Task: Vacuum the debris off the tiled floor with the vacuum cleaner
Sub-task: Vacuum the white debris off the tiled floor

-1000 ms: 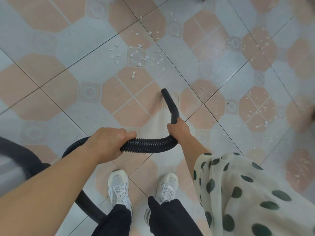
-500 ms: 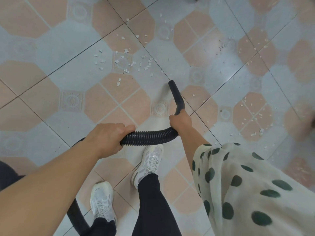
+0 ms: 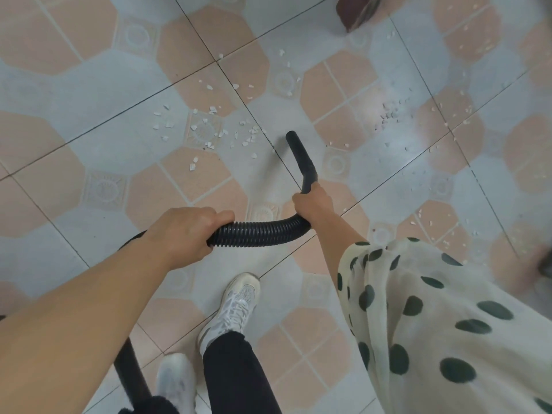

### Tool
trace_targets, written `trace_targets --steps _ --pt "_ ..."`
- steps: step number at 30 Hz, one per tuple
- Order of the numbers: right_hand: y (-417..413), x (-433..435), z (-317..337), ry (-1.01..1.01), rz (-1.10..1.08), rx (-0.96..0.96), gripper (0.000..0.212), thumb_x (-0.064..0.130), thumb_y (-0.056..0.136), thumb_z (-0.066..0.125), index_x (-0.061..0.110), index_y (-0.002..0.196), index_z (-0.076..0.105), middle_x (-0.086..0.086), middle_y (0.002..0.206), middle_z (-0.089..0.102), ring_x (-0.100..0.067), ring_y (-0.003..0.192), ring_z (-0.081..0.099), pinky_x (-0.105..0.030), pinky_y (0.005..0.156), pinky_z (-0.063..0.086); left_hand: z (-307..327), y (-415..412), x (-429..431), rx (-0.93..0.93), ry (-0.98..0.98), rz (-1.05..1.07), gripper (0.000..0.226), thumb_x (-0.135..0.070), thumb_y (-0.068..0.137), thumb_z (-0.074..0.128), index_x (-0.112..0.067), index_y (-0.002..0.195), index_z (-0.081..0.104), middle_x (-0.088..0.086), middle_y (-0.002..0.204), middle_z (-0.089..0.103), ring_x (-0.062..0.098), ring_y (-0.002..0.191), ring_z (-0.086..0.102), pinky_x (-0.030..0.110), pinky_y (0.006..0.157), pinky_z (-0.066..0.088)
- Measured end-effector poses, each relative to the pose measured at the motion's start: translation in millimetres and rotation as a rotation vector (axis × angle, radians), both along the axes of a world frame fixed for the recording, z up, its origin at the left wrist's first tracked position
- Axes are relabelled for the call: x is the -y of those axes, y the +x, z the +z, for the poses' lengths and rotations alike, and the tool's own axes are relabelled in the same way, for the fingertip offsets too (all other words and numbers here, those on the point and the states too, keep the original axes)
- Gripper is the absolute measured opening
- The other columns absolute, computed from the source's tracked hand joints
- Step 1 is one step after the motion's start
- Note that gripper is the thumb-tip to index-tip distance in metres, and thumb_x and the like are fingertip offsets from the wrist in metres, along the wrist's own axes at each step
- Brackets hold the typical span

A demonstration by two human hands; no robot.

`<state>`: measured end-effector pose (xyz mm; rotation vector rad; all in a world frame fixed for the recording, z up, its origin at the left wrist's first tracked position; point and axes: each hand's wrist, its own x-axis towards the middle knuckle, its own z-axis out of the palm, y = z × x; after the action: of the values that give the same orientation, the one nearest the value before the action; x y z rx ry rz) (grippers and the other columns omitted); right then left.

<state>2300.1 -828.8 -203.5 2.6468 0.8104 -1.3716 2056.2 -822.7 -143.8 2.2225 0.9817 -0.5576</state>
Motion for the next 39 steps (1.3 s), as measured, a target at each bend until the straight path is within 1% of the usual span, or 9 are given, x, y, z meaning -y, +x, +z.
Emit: trace_targets --steps 7,11,15,18,24,30,33,35,39 --pt "21.4 -41.9 -4.8 0.001 0.012 0.000 0.050 0.018 0.090 0.049 0.007 0.138 0.038 -0.009 0.106 0.053 -0.025 0.089 0.056 -0.035 0.071 0.050 1.2 21.5 -39.7 0.000 0.066 0.013 0.030 -0.017 0.086 0.053 -0.027 0.113 0.045 -0.003 0.091 0.053 0.023 0.081 0.056 0.030 0.059 0.039" --pt "31.5 -75.5 -6.7 0.013 0.017 -0.006 0.053 0.016 0.092 0.049 0.007 0.142 0.035 -0.008 0.103 0.050 -0.024 0.088 0.055 -0.039 0.080 0.055 -3.1 31.6 -70.0 0.002 0.104 0.020 0.030 -0.018 0.086 0.053 -0.027 0.114 0.045 -0.002 0.091 0.054 0.023 0.081 0.056 0.030 0.059 0.039" --pt "38.1 -107.6 -10.4 0.039 0.079 0.014 0.054 0.016 0.092 0.049 0.007 0.143 0.034 -0.007 0.104 0.050 -0.023 0.088 0.052 -0.035 0.074 0.049 -9.4 40.1 -91.4 0.014 0.094 0.052 0.031 -0.017 0.086 0.053 -0.028 0.114 0.045 -0.003 0.090 0.054 0.022 0.080 0.056 0.030 0.060 0.042" --pt "42.6 -124.6 -12.4 0.051 0.076 0.021 0.054 0.014 0.090 0.050 0.006 0.142 0.035 -0.010 0.109 0.053 -0.025 0.090 0.053 -0.041 0.083 0.055 -12.6 44.6 -103.6 0.044 0.104 0.073 0.030 -0.015 0.085 0.054 -0.026 0.111 0.046 -0.002 0.087 0.054 0.022 0.080 0.056 0.032 0.061 0.045" --pt "45.1 -155.4 -17.7 0.066 0.080 0.053 0.049 0.013 0.089 0.049 0.006 0.137 0.040 -0.010 0.104 0.052 -0.027 0.087 0.055 -0.041 0.079 0.057 -19.1 48.1 -124.4 0.040 0.151 0.105 0.028 -0.017 0.086 0.054 -0.027 0.110 0.044 -0.002 0.087 0.054 0.023 0.076 0.056 0.031 0.059 0.042" --pt "35.0 -189.2 -27.1 0.107 0.154 0.044 0.046 0.013 0.090 0.050 0.006 0.135 0.040 -0.010 0.104 0.052 -0.027 0.087 0.055 -0.036 0.073 0.052 -30.4 41.0 -139.0 0.025 0.187 0.145 0.029 -0.017 0.088 0.053 -0.025 0.113 0.043 -0.001 0.088 0.054 0.022 0.074 0.056 0.028 0.056 0.035" --pt "29.8 -194.3 -30.4 0.114 0.198 0.031 0.049 0.014 0.091 0.050 0.008 0.138 0.038 -0.010 0.112 0.053 -0.027 0.092 0.053 -0.036 0.076 0.050 -33.4 36.2 -139.1 0.031 0.198 0.157 0.029 -0.018 0.088 0.053 -0.026 0.114 0.043 -0.002 0.088 0.054 0.021 0.074 0.056 0.028 0.055 0.033" --pt "25.5 -191.7 -31.1 0.103 0.219 0.023 0.052 0.015 0.091 0.050 0.009 0.141 0.036 -0.008 0.111 0.050 -0.027 0.093 0.052 -0.037 0.079 0.051 -32.8 31.2 -137.3 0.033 0.206 0.156 0.029 -0.018 0.088 0.053 -0.026 0.114 0.043 -0.003 0.088 0.053 0.021 0.074 0.055 0.028 0.055 0.033" --pt "12.1 -180.0 -30.0 0.086 0.257 -0.004 0.052 0.017 0.092 0.051 0.009 0.141 0.036 -0.008 0.112 0.051 -0.027 0.094 0.053 -0.035 0.075 0.046 -28.0 17.8 -131.7 0.007 0.195 0.135 0.028 -0.018 0.089 0.050 -0.028 0.115 0.043 -0.003 0.090 0.054 0.019 0.076 0.055 0.027 0.052 0.029"
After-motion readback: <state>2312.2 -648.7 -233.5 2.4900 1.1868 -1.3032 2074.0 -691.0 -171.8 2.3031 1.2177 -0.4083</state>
